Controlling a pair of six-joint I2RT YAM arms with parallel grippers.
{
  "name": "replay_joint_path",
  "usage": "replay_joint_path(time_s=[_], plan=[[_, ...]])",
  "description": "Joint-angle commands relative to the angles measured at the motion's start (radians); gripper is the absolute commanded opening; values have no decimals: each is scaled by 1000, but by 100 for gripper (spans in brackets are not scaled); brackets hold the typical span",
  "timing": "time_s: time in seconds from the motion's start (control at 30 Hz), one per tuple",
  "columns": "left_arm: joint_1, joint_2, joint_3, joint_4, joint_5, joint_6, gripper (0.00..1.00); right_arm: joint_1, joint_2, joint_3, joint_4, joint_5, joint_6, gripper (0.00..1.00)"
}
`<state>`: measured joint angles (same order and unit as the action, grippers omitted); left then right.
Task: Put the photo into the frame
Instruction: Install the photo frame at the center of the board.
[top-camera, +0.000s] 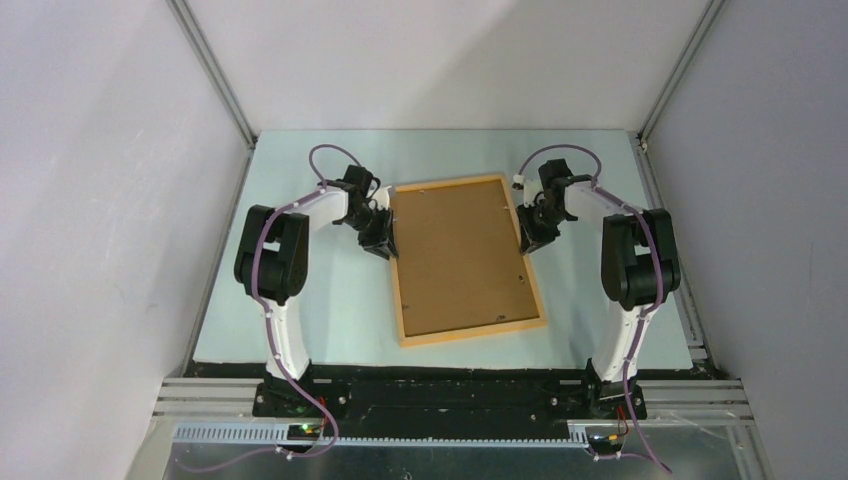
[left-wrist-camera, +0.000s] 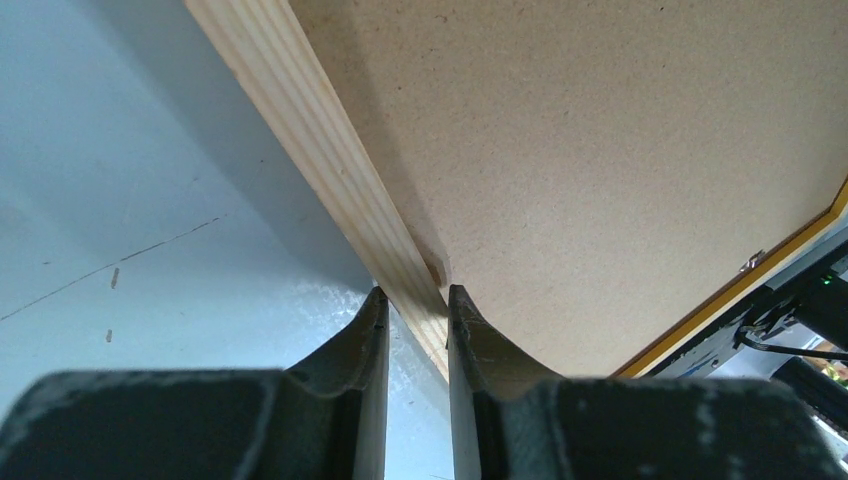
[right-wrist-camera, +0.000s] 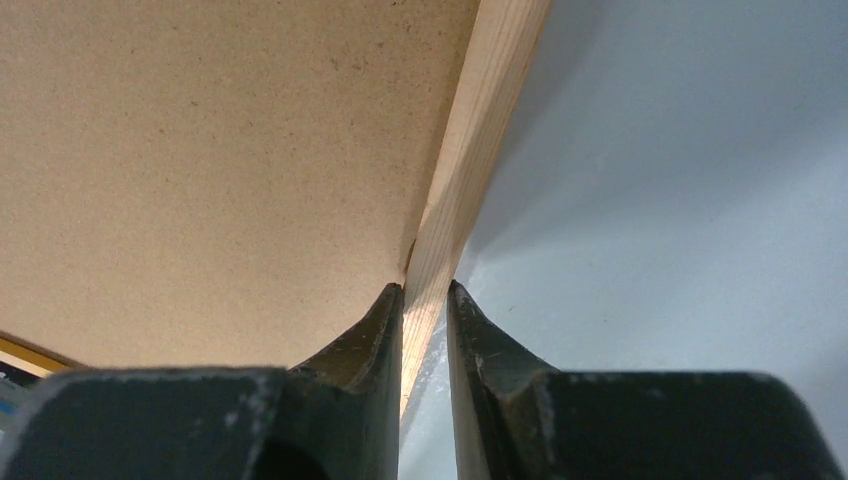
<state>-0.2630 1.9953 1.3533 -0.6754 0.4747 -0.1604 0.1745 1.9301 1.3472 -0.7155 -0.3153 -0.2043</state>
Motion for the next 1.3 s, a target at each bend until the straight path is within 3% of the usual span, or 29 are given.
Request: replay_joint_path(time_s=[0.0,0.13,0.3,0.43,0.8,1.27], plan=[[1,-50,-3,-8,88,19,0,-10,-2,43,35,-14,-25,15],[0,-50,-4,-7,88,19,0,-12,-28,33,30,-17,-16,30],[1,-44,2,-8,90,13,0,-21,-87,15,20,-34,-8,59],[0,-38,5,-8,89,6,0,-32,-140,-8,9,-42,-12,71],[1,-51,2,-1,94,-5,0,-29,-276,-176,0,-51,-32,76],[1,-59,-3,0,99,-1,0,55,-282,-300,8,-6,-48,77]])
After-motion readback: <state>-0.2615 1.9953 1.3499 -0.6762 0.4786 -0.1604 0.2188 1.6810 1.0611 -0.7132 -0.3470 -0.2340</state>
